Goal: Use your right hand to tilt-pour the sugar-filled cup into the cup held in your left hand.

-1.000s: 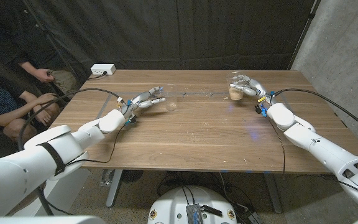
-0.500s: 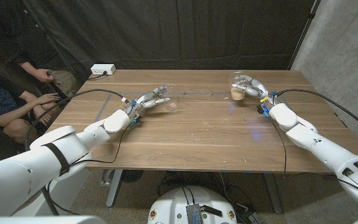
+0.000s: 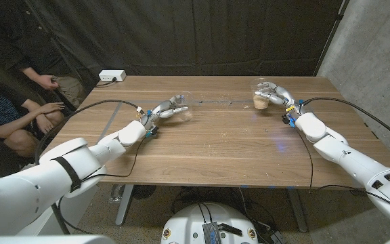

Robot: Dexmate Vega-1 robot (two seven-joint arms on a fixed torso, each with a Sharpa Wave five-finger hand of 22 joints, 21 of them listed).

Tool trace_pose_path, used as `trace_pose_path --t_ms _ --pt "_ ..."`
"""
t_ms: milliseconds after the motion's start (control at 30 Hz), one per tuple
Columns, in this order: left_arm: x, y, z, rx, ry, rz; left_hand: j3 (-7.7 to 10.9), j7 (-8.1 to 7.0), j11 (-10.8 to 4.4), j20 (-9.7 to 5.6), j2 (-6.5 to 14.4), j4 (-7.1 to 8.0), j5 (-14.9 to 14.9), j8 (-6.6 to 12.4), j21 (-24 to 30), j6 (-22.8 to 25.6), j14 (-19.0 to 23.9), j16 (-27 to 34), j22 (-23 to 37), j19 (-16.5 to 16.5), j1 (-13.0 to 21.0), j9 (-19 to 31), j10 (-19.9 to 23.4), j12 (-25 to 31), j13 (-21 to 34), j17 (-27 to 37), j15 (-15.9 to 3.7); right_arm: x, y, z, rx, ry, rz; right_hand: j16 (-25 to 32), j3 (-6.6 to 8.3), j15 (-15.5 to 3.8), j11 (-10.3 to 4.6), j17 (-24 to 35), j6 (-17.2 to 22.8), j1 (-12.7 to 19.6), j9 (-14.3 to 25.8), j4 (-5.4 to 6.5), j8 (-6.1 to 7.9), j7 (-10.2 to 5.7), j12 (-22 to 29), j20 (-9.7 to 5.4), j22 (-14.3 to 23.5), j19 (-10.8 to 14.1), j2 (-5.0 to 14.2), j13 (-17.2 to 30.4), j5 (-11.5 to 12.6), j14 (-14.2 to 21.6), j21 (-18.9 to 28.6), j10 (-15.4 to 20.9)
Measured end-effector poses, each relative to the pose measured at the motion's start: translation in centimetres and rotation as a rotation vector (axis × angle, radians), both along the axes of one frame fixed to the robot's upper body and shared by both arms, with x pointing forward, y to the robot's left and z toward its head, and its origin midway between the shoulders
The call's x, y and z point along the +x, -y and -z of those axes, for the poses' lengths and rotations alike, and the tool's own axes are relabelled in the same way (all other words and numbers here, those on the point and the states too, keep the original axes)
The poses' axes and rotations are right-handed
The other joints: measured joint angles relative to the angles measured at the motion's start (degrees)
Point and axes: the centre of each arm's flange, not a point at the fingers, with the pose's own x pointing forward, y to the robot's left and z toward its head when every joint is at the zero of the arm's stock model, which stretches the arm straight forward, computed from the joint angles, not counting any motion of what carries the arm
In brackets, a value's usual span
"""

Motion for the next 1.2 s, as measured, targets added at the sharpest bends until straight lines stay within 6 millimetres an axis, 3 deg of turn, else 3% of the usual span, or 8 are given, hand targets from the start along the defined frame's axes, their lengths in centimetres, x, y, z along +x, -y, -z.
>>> trace_pose_path --t_ms 300,500,767,1000,1200 --pt "0.5 0.6 -0.4 -0.009 -0.020 -0.009 -0.33 -0.01 -0.27 -0.28 0.3 -0.33 0.4 0.00 1.0 0.0 1.2 0.5 0.1 3.2 1.5 0.3 0.6 1.0 0.5 0.3 0.12 0.0 0.3 0.0 0.001 0.000 -0.001 -0.2 0.00 0.11 0.00 0.0 0.6 0.0 0.0 0.00 -0.01 0.00 0.0 0.00 0.0 0.0 0.00 0.2 0.0 0.1 0.0 0.0" --pt "0.9 1.1 -0.6 -0.025 -0.038 -0.011 -0.49 -0.24 -0.42 -2.34 0.9 -0.98 0.9 0.32 1.9 0.3 3.7 1.4 0.0 5.6 3.4 0.5 2.3 2.5 1.1 1.0 0.09 0.0 0.4 0.0 0.002 0.001 0.000 -0.2 0.00 0.11 0.00 0.3 0.6 0.0 0.0 0.00 0.26 0.00 0.0 -0.11 0.0 -0.1 -0.01 0.2 0.0 0.1 0.0 0.0" --pt "1.2 1.7 -0.8 -0.047 -0.057 -0.008 -0.55 0.33 -0.76 -4.57 1.8 -1.53 1.3 1.60 2.8 2.8 7.9 2.7 -0.2 8.2 5.4 0.8 6.0 5.4 2.3 2.2 0.00 0.0 0.5 0.0 0.003 0.001 0.001 -0.4 0.00 -0.17 0.07 0.3 0.6 0.0 -0.3 0.00 0.26 0.00 0.0 -0.11 0.0 -0.1 -0.02 0.2 0.0 0.4 0.0 0.3" --pt "1.3 2.2 -0.8 -0.055 -0.066 -0.003 -0.78 -0.18 -1.36 -4.87 2.6 -1.76 1.3 2.93 2.8 5.9 9.9 3.6 -0.2 8.6 6.4 1.1 7.9 7.2 3.2 3.1 0.00 0.1 0.7 0.2 0.007 -0.005 0.005 -0.4 0.00 -0.17 0.07 0.3 0.6 0.0 -0.3 0.00 0.26 0.00 0.0 -0.11 0.0 -0.1 -0.21 0.2 0.0 0.4 0.0 0.3" --pt "1.3 2.6 -0.6 -0.057 -0.069 0.003 -0.78 -0.09 -1.43 -4.87 3.4 -2.24 1.7 5.19 2.8 10.0 10.6 3.6 -0.2 8.5 7.5 1.8 8.6 8.6 4.2 4.1 -0.10 0.2 0.9 0.3 0.013 -0.008 0.006 -0.6 0.00 -0.17 0.08 0.3 0.6 0.0 -0.3 0.00 0.25 0.01 0.0 -0.10 -0.3 -0.1 -0.10 0.2 0.0 0.4 0.0 0.3"
